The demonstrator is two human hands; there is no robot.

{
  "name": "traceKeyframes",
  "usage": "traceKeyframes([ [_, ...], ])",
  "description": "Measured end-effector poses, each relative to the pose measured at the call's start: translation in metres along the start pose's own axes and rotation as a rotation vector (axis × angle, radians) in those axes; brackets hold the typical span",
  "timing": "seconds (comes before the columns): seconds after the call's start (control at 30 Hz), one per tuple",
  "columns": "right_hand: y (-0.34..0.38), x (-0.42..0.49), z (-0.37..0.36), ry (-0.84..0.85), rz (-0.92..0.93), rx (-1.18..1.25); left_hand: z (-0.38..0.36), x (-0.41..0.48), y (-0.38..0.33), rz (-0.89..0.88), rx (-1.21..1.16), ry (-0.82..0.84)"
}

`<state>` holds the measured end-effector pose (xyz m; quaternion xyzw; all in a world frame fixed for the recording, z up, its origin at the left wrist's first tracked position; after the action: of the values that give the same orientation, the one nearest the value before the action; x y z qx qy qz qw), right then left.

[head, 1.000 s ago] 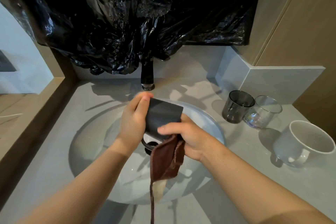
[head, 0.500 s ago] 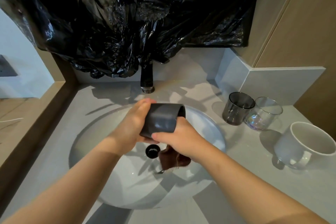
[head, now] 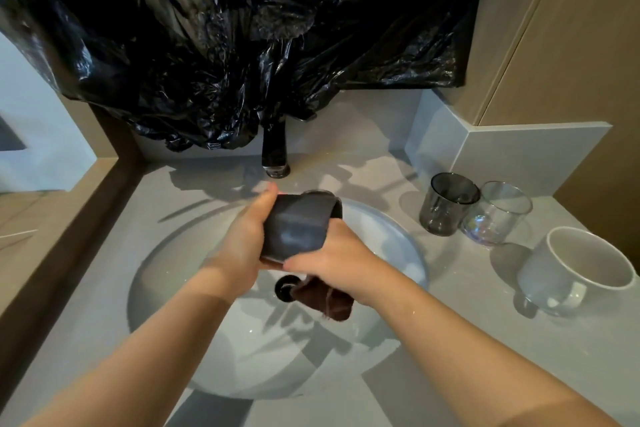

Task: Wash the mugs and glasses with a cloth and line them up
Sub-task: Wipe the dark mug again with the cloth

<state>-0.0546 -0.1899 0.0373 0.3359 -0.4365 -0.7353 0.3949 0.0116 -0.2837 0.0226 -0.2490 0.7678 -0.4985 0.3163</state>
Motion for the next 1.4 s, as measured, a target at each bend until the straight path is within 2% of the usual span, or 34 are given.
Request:
traceKeyframes([
  [0.07,-0.004,0.0,-0.004,0.12,-0.106,0.591,0.003,0.0,-0.014,-0.369,0.139,0.03],
  [0.1,-0.004,-0.001,-0.007,0.19,-0.127,0.817,0.002,-0.003,-0.02,-0.499,0.256,0.079],
  [0.13,-0.004,-0.002,-0.008,0.227,-0.139,0.939,0.002,-0.003,-0.021,-0.552,0.358,0.12],
  [0.17,-0.004,-0.002,-0.008,0.249,-0.135,0.983,0.004,-0.001,-0.02,-0.528,0.4,0.164],
  [0.23,-0.004,0.0,-0.002,0.167,-0.102,0.836,0.004,0.002,-0.014,-0.298,0.331,0.247],
  [0.27,-0.005,0.001,0.005,0.074,-0.056,0.615,0.003,0.002,-0.009,-0.134,0.251,0.273],
  [0.3,-0.005,0.001,0.01,-0.009,0.016,0.281,0.001,0.001,-0.005,0.015,0.155,0.273],
  [0.33,-0.001,0.0,0.009,-0.021,0.085,-0.078,0.0,0.0,-0.003,0.124,0.08,0.244],
  [0.37,0.0,-0.001,0.003,0.004,0.134,-0.336,-0.001,-0.001,-0.001,0.193,0.024,0.179],
  [0.4,-0.002,-0.001,-0.002,0.029,0.138,-0.459,0.0,-0.002,0.0,0.22,-0.002,0.096],
  [0.47,-0.006,-0.002,-0.007,0.037,0.067,-0.352,-0.001,0.001,0.0,0.176,0.049,-0.024],
  [0.53,-0.012,0.001,-0.004,0.009,-0.057,0.011,-0.002,0.004,-0.002,-0.035,0.076,-0.081],
  [0.6,-0.016,0.004,-0.004,0.087,-0.095,0.476,-0.001,0.003,-0.013,-0.37,0.215,-0.05],
  [0.63,-0.012,0.003,-0.005,0.144,-0.07,0.641,-0.002,0.001,-0.017,-0.466,0.253,-0.006],
  [0.67,-0.008,0.001,-0.006,0.191,-0.047,0.723,-0.002,0.002,-0.017,-0.477,0.243,0.033],
  [0.73,-0.005,-0.002,-0.003,0.209,-0.035,0.667,0.0,0.005,-0.013,-0.243,0.156,0.095],
  [0.8,-0.004,-0.004,0.0,0.145,-0.02,0.35,0.004,0.005,-0.001,0.093,0.062,0.172],
  [0.87,-0.001,-0.005,-0.004,0.153,0.029,-0.014,0.008,0.003,0.003,0.245,0.052,0.142],
  [0.9,-0.002,-0.004,-0.008,0.186,0.035,-0.056,0.009,0.003,0.004,0.255,0.031,0.091],
  [0.97,-0.002,-0.004,-0.013,0.237,-0.007,0.154,0.009,0.006,0.002,0.151,-0.006,-0.011],
  [1.03,0.001,-0.003,-0.013,0.294,-0.115,0.623,0.007,0.008,-0.007,-0.14,0.03,-0.044],
  [1.07,0.002,-0.002,-0.011,0.316,-0.165,0.81,0.007,0.005,-0.014,-0.325,0.125,-0.03],
  [1.13,0.002,-0.002,-0.008,0.311,-0.226,0.955,0.004,-0.007,-0.024,-0.611,0.357,0.052],
  [1.17,0.002,-0.001,-0.007,0.295,-0.236,0.966,0.003,-0.01,-0.023,-0.65,0.419,0.111],
  [1.2,0.0,-0.001,-0.007,0.265,-0.245,0.96,0.003,-0.01,-0.021,-0.608,0.421,0.164],
  [1.27,-0.005,0.002,-0.002,0.141,-0.191,0.844,0.002,-0.007,-0.016,-0.337,0.274,0.264],
  [1.3,-0.004,0.002,0.004,0.053,-0.109,0.66,0.002,-0.005,-0.011,-0.155,0.156,0.288],
  [1.33,-0.003,0.002,0.009,-0.017,-0.013,0.358,0.002,-0.003,-0.006,0.013,0.052,0.282],
  [1.4,0.0,-0.001,0.004,-0.01,0.145,-0.256,0.004,-0.003,0.004,0.213,-0.046,0.182],
])
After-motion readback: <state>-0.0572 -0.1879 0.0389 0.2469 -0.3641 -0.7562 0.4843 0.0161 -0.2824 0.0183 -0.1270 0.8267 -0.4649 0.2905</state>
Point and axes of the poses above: each hand's wrist, its own x-axis towards the middle knuckle, its own z-axis out of the back of the hand, y = z × x, the point moved 6 cm from there along x, towards the middle knuckle, and after that the axes turned 8 degrees about -x, right-handed, at the moved point
